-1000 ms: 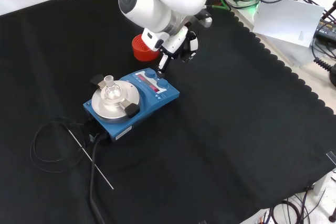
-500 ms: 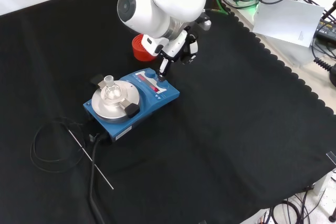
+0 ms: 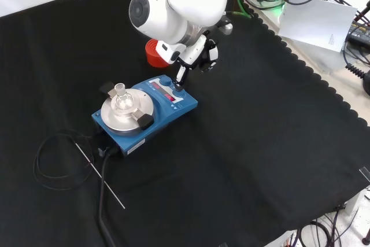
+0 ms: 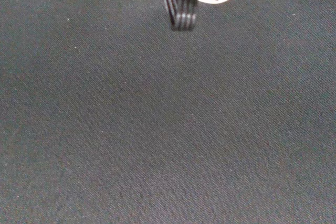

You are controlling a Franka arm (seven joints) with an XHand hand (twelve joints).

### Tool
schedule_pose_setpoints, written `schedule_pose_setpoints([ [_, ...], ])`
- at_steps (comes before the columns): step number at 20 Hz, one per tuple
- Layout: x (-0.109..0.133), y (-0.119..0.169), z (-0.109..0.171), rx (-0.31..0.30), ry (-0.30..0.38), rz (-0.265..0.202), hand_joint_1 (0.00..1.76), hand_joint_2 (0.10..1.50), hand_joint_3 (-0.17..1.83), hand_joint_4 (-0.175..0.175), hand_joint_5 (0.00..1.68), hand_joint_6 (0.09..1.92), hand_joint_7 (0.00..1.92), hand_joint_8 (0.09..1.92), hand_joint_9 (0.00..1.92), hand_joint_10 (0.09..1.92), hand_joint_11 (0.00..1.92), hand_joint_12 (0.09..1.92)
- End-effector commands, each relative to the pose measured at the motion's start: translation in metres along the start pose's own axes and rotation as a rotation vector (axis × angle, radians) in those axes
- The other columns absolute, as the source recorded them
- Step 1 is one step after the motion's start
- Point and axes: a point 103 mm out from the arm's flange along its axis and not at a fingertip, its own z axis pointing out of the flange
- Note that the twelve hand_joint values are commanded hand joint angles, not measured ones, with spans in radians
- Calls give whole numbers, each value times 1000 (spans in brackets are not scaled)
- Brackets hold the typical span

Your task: Turn on the heater.

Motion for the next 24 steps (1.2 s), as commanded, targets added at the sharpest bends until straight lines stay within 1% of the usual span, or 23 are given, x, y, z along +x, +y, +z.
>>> schedule_pose_setpoints([
  [1,-1,1,-1,4,-2,2,1391,689,1011,-12,359,247,1507,1590,1629,1479,1168,1319],
  [21,-1,8,1,29,-14,6,1391,685,1019,-15,398,273,1508,1585,1633,1473,1166,1322],
  [24,-1,5,-3,16,-7,2,1391,685,1020,-16,405,281,1509,1585,1632,1472,1166,1323],
])
